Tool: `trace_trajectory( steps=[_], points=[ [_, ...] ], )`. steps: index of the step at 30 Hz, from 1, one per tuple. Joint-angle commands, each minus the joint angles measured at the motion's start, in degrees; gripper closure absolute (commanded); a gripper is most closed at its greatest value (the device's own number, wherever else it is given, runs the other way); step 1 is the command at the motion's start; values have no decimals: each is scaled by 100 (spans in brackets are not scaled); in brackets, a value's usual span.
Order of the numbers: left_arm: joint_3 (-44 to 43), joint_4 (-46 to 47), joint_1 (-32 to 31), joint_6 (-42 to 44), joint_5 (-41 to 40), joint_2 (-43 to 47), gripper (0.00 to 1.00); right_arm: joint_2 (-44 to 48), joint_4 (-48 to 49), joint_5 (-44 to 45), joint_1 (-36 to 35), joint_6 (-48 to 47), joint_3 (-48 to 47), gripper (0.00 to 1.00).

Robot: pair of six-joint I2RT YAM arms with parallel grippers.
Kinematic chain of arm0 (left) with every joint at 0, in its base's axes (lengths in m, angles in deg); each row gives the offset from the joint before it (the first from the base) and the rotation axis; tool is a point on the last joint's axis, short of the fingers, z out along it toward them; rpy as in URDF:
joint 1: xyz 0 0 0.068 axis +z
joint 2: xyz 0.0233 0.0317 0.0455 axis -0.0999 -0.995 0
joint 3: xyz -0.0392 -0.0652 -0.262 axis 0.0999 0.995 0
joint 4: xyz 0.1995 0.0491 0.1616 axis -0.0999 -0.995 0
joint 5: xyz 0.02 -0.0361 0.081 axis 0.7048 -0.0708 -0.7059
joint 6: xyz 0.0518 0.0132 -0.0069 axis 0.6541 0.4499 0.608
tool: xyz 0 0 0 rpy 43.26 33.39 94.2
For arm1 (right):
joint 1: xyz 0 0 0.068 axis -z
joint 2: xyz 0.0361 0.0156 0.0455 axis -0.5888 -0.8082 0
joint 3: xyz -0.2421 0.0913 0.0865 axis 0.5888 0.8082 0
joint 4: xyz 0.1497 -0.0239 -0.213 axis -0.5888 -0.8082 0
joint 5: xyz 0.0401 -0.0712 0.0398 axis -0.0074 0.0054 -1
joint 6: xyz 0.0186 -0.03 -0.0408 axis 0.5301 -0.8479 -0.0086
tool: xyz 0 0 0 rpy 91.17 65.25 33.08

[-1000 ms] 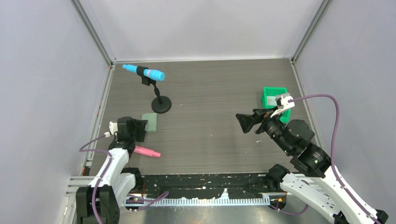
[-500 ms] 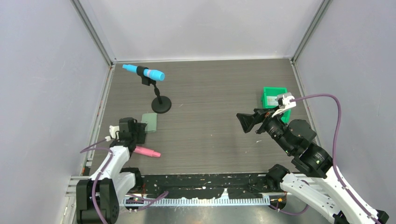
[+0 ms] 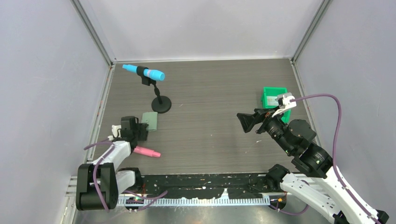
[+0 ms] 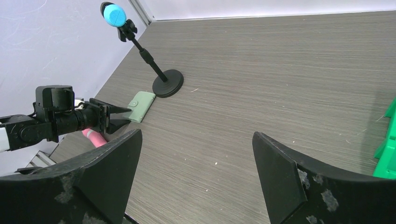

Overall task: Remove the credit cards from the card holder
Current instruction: Move the card holder to the center of the board.

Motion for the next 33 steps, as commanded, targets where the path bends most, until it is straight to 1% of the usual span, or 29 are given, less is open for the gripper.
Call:
trace_trajectory(
  steps=[1, 5, 8, 16, 19, 24, 29, 31, 33],
  points=[
    [20, 74, 26, -30, 36, -147, 63, 38, 97, 116, -15, 13, -267, 4],
    [21, -13, 25, 7, 14, -47, 82, 71, 76, 132, -16, 27, -257, 4],
    [-11, -306, 20, 76, -56, 156, 100, 117, 54, 159, -12, 47, -213, 4],
    [28, -1423, 20, 171, -491, 1258, 100, 347, 50, 211, -12, -4, -136, 4],
    [-11, -1694, 21, 379, -488, 1630, 100, 406, 46, 242, -16, 6, -93, 4],
    [-35, -1872, 11, 823, -7, 1968, 100, 453, 42, 282, -14, 86, 17, 3],
    [-103, -1445, -74, 1539, 811, 2004, 100, 529, -4, 279, -16, 134, 97, 3],
    [-198, -1340, -169, 1784, 1055, 1964, 100, 562, -5, 287, -15, 135, 125, 3],
    [-238, -1101, -489, 2000, 1274, 1929, 100, 586, -15, 286, -14, 140, 156, 3]
  ],
)
